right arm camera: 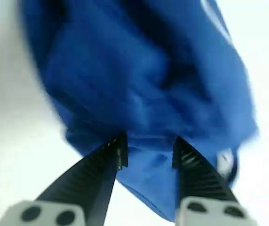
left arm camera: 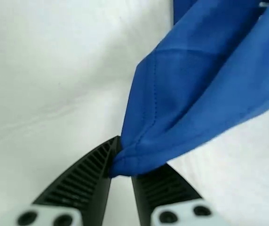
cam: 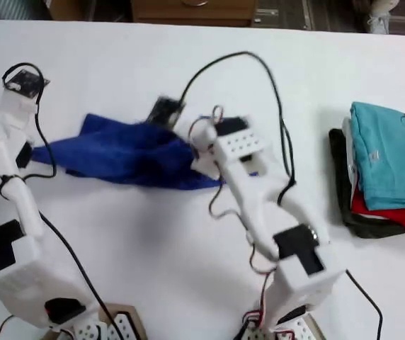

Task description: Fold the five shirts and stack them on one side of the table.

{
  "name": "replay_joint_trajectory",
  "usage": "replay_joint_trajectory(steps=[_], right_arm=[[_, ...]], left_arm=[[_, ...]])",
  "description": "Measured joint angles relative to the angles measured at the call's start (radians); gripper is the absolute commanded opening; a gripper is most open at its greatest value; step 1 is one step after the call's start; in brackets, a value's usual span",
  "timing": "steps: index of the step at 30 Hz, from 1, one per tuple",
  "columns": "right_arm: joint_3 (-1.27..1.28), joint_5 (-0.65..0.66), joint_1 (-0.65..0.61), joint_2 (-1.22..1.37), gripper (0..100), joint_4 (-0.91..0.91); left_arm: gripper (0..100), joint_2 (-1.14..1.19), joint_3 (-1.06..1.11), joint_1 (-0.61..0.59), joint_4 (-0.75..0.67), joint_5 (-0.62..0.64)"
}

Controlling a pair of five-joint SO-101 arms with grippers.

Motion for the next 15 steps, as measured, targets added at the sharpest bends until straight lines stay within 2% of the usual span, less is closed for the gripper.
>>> replay_joint_trajectory(steps=[7,15], right_arm=[[-0.103,0.000,-0.064,0.015,16.9,0.187],[-0.103,0.002,-0.275,-0.075,16.9,0.262]], left_arm=[[2,0.000,0.000,0.000,0.000,0.000],[2,0.000,0.000,0.000,0.000,0.000]])
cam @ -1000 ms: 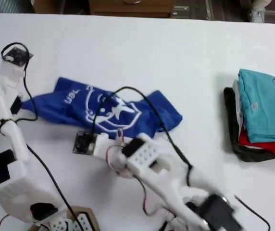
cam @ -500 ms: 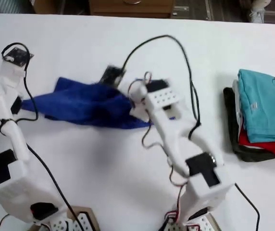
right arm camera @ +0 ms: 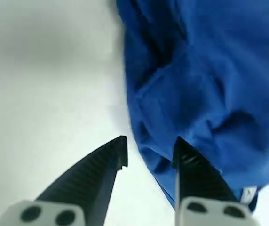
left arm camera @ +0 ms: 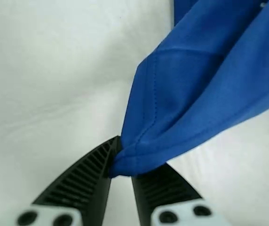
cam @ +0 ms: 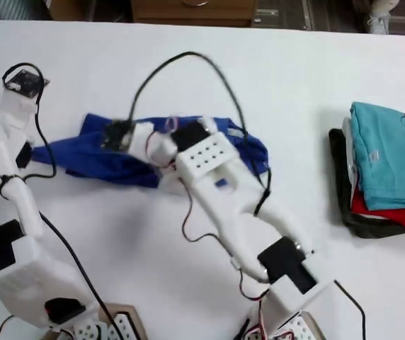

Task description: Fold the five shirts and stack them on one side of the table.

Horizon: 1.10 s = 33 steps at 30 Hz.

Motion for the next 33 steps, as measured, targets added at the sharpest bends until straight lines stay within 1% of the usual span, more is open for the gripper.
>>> replay_joint_trajectory(steps=[6,14,23,33], right_arm=[[0.063,0.000,-0.058,0.006,16.9,-0.086],[0.072,0.000,-0.057,0.107,16.9,-0.196],[0.063,0.000,-0.057,0.203,16.9,-0.239],[-0.061,0.032,0.037,0.324,16.9,-0.241]], left_arm=[[2,0.000,0.000,0.000,0.000,0.000],[2,0.000,0.000,0.000,0.000,0.000],[2,0.000,0.000,0.000,0.000,0.000],[2,0.000,0.000,0.000,0.000,0.000]])
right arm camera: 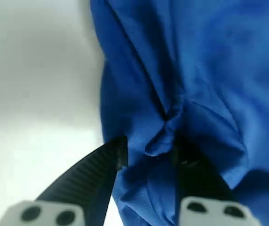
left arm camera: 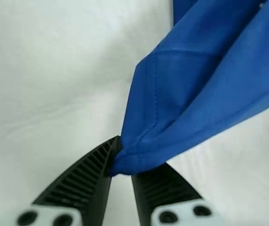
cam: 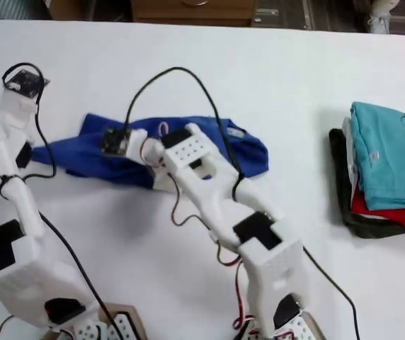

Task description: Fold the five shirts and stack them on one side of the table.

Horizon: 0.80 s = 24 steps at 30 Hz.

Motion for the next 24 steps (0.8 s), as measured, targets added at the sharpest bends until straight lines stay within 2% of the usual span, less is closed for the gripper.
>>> replay_joint_trajectory(steps=[3,7,24], right_arm=[[-0.005,0.005,0.006,0.006,15.2,0.000],[-0.008,0.005,0.006,0.006,0.9,-0.002],[-0.213,0.005,0.048,-0.089,2.5,0.190]], left_arm=[[2,0.000,0.000,0.000,0.000,0.000],[2,0.000,0.000,0.000,0.000,0.000],[2,0.000,0.000,0.000,0.000,0.000]])
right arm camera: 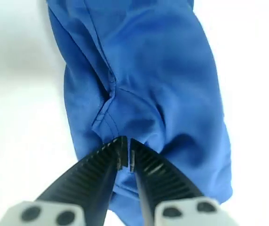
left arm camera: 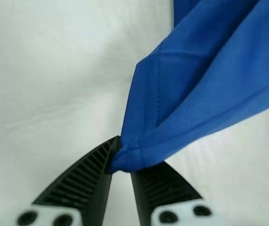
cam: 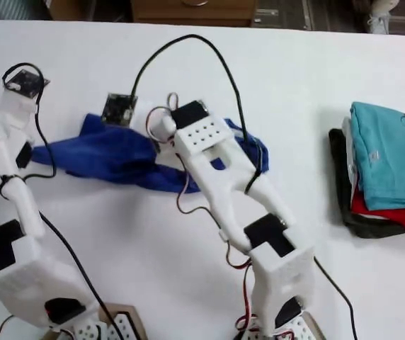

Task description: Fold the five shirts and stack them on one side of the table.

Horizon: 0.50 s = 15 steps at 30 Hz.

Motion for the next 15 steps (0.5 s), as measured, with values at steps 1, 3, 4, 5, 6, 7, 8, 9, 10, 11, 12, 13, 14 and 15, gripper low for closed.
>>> replay_joint_trajectory(steps=[1,3,4,5,6,7,8,9,10,11,12,13,14,15], right_arm=[[0.008,0.000,0.000,0.000,2.8,0.008],[0.041,-0.002,-0.012,0.000,8.1,0.015],[0.058,-0.002,-0.025,0.005,13.5,0.015],[0.069,-0.012,-0.038,0.014,19.7,0.015],[0.069,-0.034,-0.051,0.023,25.6,0.014],[0.072,-0.054,-0.060,0.029,30.2,0.008],[0.074,-0.064,-0.063,0.034,31.8,-0.002],[0.074,-0.064,-0.063,0.040,31.3,-0.014],[0.074,-0.064,-0.063,0.044,30.0,-0.025],[0.077,-0.064,-0.063,0.051,28.1,-0.035],[0.077,-0.066,-0.063,0.058,26.2,-0.043],[0.077,-0.066,-0.064,0.069,24.7,-0.049],[0.077,-0.066,-0.066,0.081,23.4,-0.052],[0.077,-0.066,-0.068,0.094,22.5,-0.055]], left_arm=[[2,0.000,0.000,0.000,0.000,0.000],[2,0.000,0.000,0.000,0.000,0.000],[2,0.000,0.000,0.000,0.000,0.000],[2,0.000,0.000,0.000,0.000,0.000],[2,0.000,0.000,0.000,0.000,0.000],[2,0.000,0.000,0.000,0.000,0.000],[2,0.000,0.000,0.000,0.000,0.000],[2,0.000,0.000,0.000,0.000,0.000],[2,0.000,0.000,0.000,0.000,0.000],[2,0.000,0.000,0.000,0.000,0.000],[2,0.000,0.000,0.000,0.000,0.000],[2,0.000,0.000,0.000,0.000,0.000],[2,0.000,0.000,0.000,0.000,0.000],[2,0.000,0.000,0.000,0.000,0.000]])
